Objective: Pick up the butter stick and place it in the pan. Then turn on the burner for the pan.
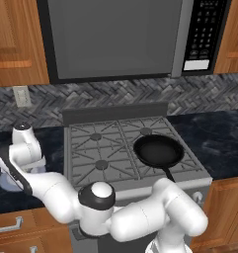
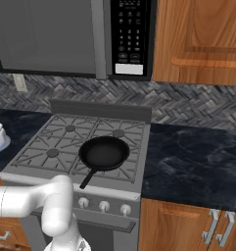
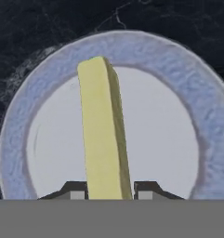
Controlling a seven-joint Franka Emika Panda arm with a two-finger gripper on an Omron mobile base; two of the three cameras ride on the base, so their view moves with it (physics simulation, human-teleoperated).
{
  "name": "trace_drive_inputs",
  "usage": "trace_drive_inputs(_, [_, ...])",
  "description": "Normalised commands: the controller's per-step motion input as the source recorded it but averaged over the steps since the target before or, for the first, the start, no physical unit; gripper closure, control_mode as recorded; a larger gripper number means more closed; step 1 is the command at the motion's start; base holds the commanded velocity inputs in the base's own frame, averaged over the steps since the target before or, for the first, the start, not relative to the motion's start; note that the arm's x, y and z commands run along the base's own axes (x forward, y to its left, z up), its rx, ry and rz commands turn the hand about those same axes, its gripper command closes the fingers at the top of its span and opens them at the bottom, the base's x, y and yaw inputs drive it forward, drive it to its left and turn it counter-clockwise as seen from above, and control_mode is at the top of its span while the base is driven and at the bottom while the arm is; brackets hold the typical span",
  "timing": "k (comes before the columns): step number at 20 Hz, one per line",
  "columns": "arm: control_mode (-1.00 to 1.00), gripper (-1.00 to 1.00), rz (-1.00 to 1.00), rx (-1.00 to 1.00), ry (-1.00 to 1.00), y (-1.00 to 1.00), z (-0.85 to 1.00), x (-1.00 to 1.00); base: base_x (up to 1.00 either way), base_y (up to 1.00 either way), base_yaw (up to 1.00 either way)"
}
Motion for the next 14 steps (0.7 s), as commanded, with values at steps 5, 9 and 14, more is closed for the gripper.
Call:
trace_drive_inputs(5, [-1.00, 1.00, 0.00, 0.00, -0.05, -0.24, 0.61, -0.24, 0.00, 0.00, 0.00])
trace_drive_inputs(9, [-1.00, 1.00, 0.00, 0.00, -0.04, -0.57, 0.37, -0.51, 0.00, 0.00, 0.00])
trace_drive_inputs(14, [-1.00, 1.00, 0.00, 0.00, -0.03, -0.76, 0.29, -0.52, 0.00, 0.00, 0.00])
